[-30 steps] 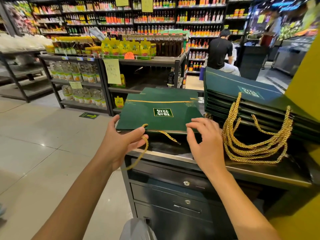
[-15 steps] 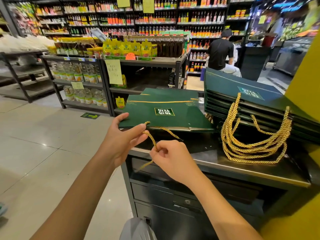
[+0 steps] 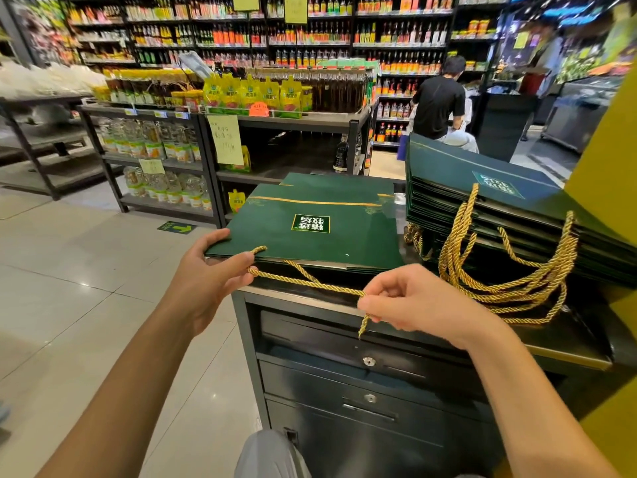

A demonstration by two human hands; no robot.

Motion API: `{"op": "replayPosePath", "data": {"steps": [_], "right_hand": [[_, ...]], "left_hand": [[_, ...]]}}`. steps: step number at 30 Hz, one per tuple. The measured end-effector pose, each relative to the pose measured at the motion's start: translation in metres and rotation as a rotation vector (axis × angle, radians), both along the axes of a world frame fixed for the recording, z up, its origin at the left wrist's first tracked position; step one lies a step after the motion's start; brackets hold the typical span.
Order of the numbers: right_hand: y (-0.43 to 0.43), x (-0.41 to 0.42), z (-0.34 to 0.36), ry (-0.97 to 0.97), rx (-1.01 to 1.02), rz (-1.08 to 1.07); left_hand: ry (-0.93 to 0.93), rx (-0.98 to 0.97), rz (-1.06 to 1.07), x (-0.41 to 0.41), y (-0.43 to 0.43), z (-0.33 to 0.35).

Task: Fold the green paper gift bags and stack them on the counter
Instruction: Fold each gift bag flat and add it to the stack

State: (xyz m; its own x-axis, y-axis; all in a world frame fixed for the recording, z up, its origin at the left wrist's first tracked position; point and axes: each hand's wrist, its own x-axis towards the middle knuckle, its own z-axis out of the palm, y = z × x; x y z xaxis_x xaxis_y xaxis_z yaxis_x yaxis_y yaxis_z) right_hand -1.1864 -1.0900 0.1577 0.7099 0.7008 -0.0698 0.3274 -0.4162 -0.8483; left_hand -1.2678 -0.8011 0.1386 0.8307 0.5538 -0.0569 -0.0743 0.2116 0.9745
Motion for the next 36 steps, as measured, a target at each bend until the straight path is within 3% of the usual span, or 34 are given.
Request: {"op": "replayPosePath", "data": {"steps": [7,16,19,21,23,26,28,30,33,36], "right_hand": [[-0.009,0.007,0.005,0.135,0.055,-0.05],[-0.006,0.015,-0.008,0.248,0.319,-0.077],[-0.001,0.018,-0.007,0.225,0.423,-0.107],[0.005,0.021,-0.006,0.187,0.49,-0.163],[0.012,0.024,-0.004,0.113,0.526,-0.212],[0.023,0.026,-0.004,-0.079,0.521,-0.268],[0.03,0.029,-0.006,-0.191,0.527,-0.303],[0.035,0.033,-0.009,-0.295,0.492,-0.318],[0.038,0.043,-0.019,-0.429,0.359,-0.316],[0.039,0.048,-0.027,-0.437,0.273,-0.291]], "left_hand": [[0.026,0.11,0.065,-0.001,0.0,-0.002],[0.084,0.623,0.103,-0.009,-0.005,-0.013],[-0.012,0.798,0.189,-0.013,-0.019,-0.013],[-0.184,0.904,0.171,-0.015,-0.035,-0.012],[-0.312,1.061,0.016,-0.015,-0.055,-0.014],[-0.384,1.323,-0.206,-0.003,-0.074,-0.026],[-0.398,1.435,-0.2,0.007,-0.078,-0.029],[-0.383,1.514,-0.134,0.016,-0.08,-0.028],[-0.21,1.625,-0.022,0.025,-0.078,-0.024],[-0.082,1.714,-0.021,0.038,-0.07,-0.024]]}}
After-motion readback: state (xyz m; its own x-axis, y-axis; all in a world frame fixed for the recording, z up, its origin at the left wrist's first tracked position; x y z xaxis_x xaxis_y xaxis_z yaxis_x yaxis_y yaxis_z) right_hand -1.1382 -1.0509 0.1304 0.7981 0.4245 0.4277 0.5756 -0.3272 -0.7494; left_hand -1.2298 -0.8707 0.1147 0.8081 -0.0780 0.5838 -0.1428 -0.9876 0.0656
